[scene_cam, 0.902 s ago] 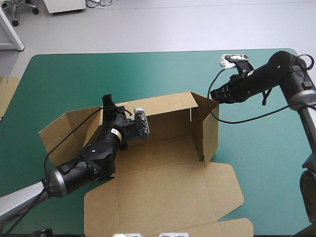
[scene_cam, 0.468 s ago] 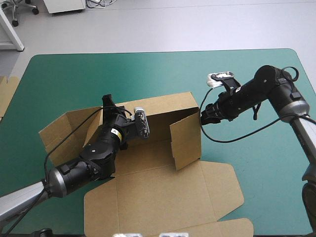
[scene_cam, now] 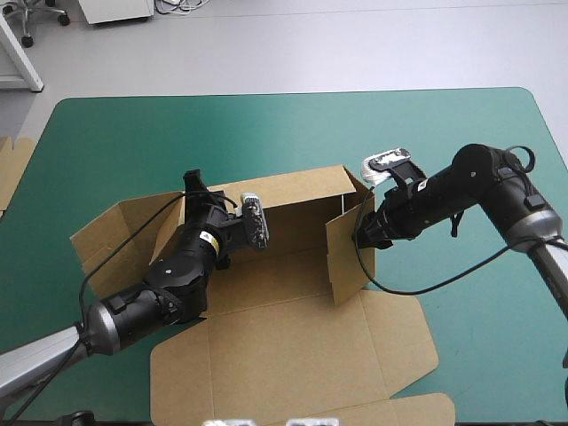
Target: Fold the box
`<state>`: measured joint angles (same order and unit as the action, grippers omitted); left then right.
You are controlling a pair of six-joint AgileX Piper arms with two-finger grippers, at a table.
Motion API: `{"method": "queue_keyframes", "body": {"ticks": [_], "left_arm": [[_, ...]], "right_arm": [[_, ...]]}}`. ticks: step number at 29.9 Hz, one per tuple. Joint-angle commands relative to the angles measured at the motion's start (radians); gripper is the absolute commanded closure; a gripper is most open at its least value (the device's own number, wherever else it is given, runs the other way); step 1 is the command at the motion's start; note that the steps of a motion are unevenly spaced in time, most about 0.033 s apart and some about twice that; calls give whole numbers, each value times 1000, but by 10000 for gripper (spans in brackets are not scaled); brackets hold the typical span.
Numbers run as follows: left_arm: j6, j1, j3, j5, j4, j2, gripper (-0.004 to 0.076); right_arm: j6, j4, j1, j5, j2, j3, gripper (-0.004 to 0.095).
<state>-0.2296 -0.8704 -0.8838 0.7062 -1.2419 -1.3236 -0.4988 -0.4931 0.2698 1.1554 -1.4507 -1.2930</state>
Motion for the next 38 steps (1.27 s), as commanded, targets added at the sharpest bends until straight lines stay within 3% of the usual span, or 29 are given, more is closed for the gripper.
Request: {"method": "queue_keyframes", "body": {"ticks": [1,11,21,34,38], "left_arm": [[-31,-9,-14,-21,24,22,734],[-32,-9,-14,-21,24,22,734],[-62,-9,-14,-21,24,22,734],[-62,-9,-14,-21,24,22,734],[-66,-9,-14,-21,24,22,734]], "right_arm": [[-49,-41,1,-103,61,40,369],[-150,-133,1,-192,86,141,370],[-252,-219,1,-363,214,274,372],[-550,-509,5,-574,295,495,399],[-562,-503,55,-650,295,505,399]]}}
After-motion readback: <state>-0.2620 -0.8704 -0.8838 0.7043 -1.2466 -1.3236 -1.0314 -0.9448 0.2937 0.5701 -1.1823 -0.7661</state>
